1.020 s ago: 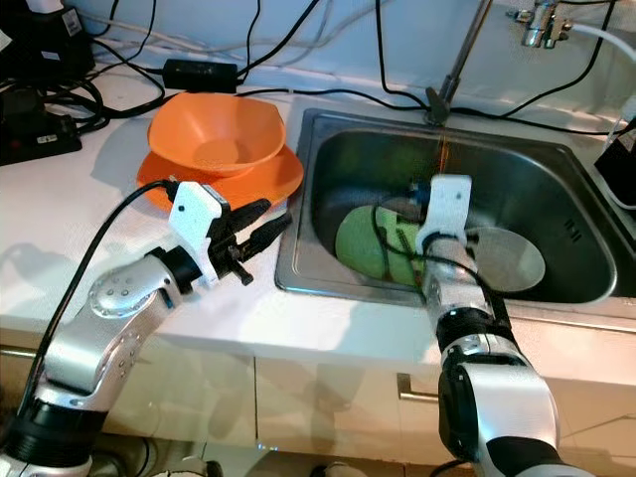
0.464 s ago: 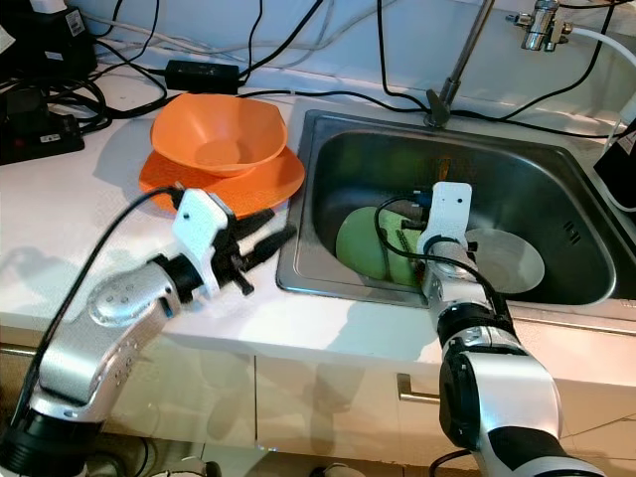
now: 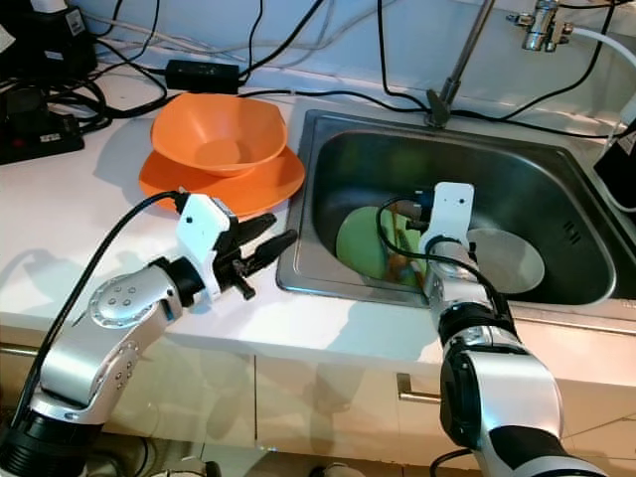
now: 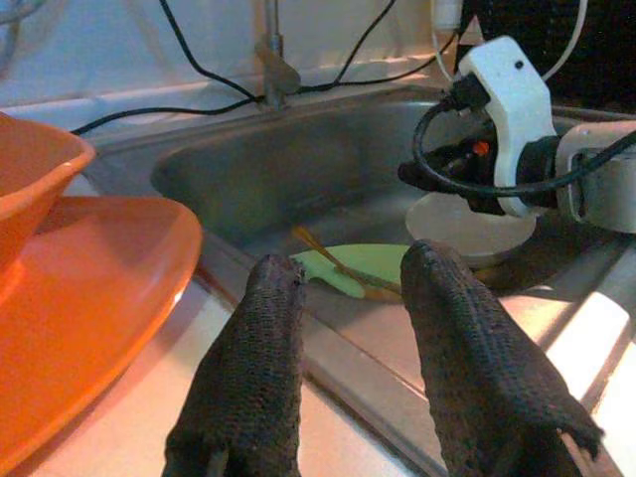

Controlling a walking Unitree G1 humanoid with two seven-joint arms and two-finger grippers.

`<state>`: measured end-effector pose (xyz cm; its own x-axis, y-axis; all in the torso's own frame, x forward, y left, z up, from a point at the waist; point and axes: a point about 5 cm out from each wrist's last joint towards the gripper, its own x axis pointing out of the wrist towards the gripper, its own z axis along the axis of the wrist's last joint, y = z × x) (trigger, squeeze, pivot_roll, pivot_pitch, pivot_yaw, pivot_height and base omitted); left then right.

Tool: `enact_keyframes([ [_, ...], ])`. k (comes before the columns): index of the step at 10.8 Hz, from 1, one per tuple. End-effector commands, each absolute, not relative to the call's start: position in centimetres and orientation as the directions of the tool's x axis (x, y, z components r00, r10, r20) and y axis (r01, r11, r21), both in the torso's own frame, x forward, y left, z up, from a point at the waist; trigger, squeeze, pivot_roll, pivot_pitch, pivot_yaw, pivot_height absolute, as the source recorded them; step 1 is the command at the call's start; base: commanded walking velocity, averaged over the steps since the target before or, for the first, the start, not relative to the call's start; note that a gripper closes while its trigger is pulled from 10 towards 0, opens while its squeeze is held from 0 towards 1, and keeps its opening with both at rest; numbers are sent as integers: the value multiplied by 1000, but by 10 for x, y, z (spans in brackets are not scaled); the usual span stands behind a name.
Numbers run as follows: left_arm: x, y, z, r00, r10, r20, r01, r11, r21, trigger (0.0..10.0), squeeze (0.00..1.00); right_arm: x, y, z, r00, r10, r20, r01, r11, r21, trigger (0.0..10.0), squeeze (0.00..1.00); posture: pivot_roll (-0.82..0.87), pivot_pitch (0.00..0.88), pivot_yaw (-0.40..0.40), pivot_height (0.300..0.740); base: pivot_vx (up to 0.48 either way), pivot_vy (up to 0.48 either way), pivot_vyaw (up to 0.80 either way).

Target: Kitchen organization

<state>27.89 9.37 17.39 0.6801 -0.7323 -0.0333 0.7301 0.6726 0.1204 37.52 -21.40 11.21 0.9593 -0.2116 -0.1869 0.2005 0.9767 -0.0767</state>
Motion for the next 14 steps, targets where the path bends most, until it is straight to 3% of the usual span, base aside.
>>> enact_keyframes([
  [1,276,88,177,660,-750,-29,746,652,133,10000,0,379,-219,125,968,-221,-117,210,973,-98,10000,0,43,62,-112,740,0,0,0],
  [3,277,86,176,659,-752,-22,747,651,134,10000,0,387,-210,165,980,-143,135,158,982,-105,10000,0,23,65,-107,740,0,0,0],
  [5,278,85,177,667,-745,-10,738,659,142,10000,0,381,-206,188,943,-122,310,160,982,-100,10000,0,9,66,-105,740,0,0,0],
  [7,282,86,178,697,-717,17,706,690,158,10000,0,354,-193,194,899,-69,432,128,986,-110,10000,0,-6,67,-104,740,0,0,0],
  [10,286,90,179,727,-686,41,673,723,159,10000,0,315,-185,179,906,-32,423,88,990,-112,10000,0,-29,71,-93,740,0,0,0],
  [14,288,96,179,748,-661,51,644,742,186,10000,0,285,-171,157,947,-12,320,42,995,-88,10000,0,-28,67,-88,740,0,0,0],
])
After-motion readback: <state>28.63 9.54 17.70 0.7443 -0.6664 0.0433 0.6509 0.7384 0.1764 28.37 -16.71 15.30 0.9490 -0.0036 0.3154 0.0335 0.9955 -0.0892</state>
